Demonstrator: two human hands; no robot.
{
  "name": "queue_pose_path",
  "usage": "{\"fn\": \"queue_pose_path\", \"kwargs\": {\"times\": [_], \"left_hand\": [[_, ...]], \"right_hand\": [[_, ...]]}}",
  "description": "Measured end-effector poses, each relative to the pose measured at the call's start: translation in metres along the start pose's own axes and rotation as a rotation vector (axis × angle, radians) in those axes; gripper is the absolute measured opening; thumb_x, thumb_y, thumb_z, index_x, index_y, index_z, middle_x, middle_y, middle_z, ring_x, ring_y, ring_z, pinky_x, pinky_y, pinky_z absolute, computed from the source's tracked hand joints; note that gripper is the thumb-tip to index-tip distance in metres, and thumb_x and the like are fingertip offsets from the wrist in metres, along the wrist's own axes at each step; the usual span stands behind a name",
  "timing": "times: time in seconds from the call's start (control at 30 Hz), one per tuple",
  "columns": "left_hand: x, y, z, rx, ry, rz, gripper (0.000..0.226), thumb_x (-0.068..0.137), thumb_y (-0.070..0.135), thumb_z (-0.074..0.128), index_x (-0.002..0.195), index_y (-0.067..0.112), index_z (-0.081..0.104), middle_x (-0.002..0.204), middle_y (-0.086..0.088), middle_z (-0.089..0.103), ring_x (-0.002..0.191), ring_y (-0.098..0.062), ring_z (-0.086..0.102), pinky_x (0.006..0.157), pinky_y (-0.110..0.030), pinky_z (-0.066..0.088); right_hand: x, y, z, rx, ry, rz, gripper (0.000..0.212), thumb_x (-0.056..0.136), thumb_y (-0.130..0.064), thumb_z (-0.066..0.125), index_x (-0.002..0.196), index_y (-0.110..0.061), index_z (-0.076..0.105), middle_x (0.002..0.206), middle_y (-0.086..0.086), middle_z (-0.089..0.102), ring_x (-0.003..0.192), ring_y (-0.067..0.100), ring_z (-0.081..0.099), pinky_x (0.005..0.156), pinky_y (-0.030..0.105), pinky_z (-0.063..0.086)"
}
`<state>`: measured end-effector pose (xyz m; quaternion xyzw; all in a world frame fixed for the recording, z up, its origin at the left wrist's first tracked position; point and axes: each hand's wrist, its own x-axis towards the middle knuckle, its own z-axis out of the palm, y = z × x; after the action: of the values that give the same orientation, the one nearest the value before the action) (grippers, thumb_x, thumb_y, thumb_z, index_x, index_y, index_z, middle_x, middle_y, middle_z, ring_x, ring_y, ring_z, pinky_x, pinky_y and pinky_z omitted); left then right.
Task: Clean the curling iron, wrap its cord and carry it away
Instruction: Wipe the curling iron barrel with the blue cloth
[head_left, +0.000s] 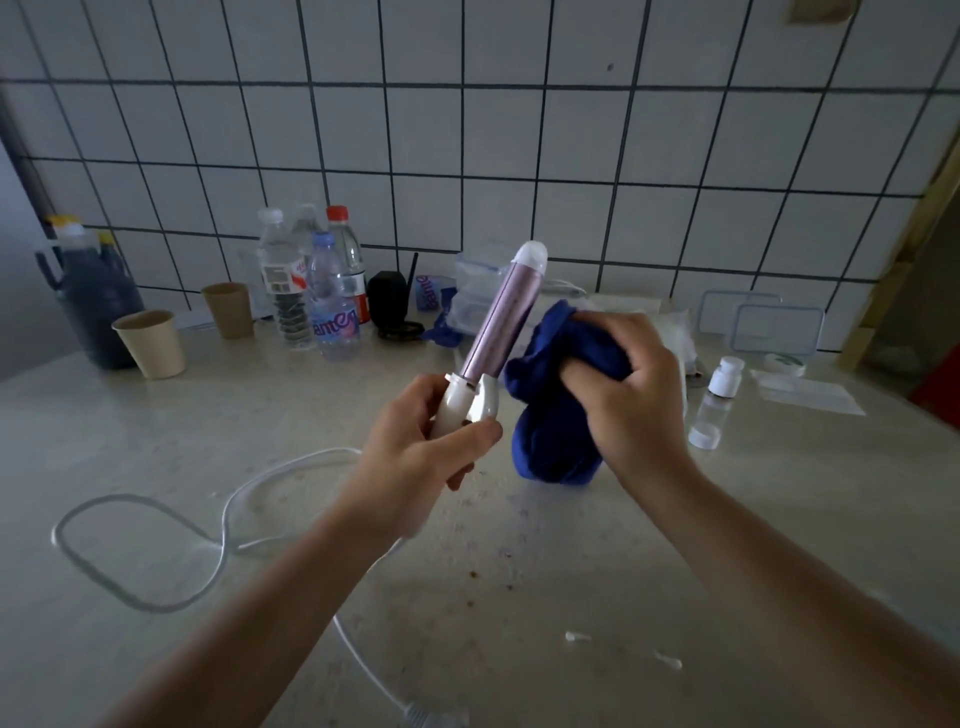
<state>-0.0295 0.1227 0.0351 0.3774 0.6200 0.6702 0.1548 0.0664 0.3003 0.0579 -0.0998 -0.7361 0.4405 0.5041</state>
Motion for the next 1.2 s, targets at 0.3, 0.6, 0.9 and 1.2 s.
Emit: {"fn": "queue_pose_path", "kwargs": {"times": [0.3, 0.6, 0.9, 1.2], "left_hand": [[0.002, -0.012, -0.005, -0.184, -0.148, -0.148, 0.052, 0.099, 0.052, 0.046, 0.117, 0.007, 0.066, 0.088, -0.019, 0.069, 0.048, -0.018, 0.048, 0.040, -0.028, 0.040], [0.004, -0.010, -0.006, -0.317, -0.236, -0.225, 0.059, 0.101, 0.042, 0.044, 0.125, -0.011, 0.054, 0.089, -0.026, 0.061, 0.045, -0.015, 0.041, 0.041, -0.024, 0.037], [0.002, -0.007, -0.010, -0.101, -0.327, -0.163, 0.071, 0.099, 0.052, 0.042, 0.116, -0.015, 0.056, 0.085, -0.050, 0.047, 0.045, -0.021, 0.039, 0.043, -0.027, 0.039], [0.004, -0.019, -0.012, -0.182, -0.262, -0.191, 0.055, 0.098, 0.050, 0.043, 0.083, 0.003, 0.067, 0.077, -0.022, 0.055, 0.041, -0.017, 0.041, 0.038, -0.024, 0.037]], "right_hand": [[0.014, -0.002, -0.011, 0.058, 0.074, 0.096, 0.034, 0.080, -0.016, 0.069, 0.099, -0.043, 0.076, 0.113, -0.008, 0.075, 0.105, 0.004, 0.071, 0.092, 0.028, 0.055], [0.026, 0.001, -0.027, 0.023, 0.153, 0.115, 0.033, 0.080, -0.017, 0.069, 0.093, -0.047, 0.075, 0.109, -0.003, 0.075, 0.098, 0.004, 0.071, 0.090, 0.028, 0.054], [0.027, -0.008, -0.025, -0.220, -0.217, 0.037, 0.029, 0.077, -0.029, 0.065, 0.089, -0.055, 0.071, 0.103, -0.016, 0.065, 0.095, -0.011, 0.060, 0.076, -0.001, 0.037], [0.013, -0.009, -0.014, -0.169, -0.630, 0.176, 0.022, 0.075, -0.032, 0.070, 0.094, -0.043, 0.075, 0.096, -0.014, 0.061, 0.084, 0.003, 0.063, 0.078, 0.028, 0.046]]}}
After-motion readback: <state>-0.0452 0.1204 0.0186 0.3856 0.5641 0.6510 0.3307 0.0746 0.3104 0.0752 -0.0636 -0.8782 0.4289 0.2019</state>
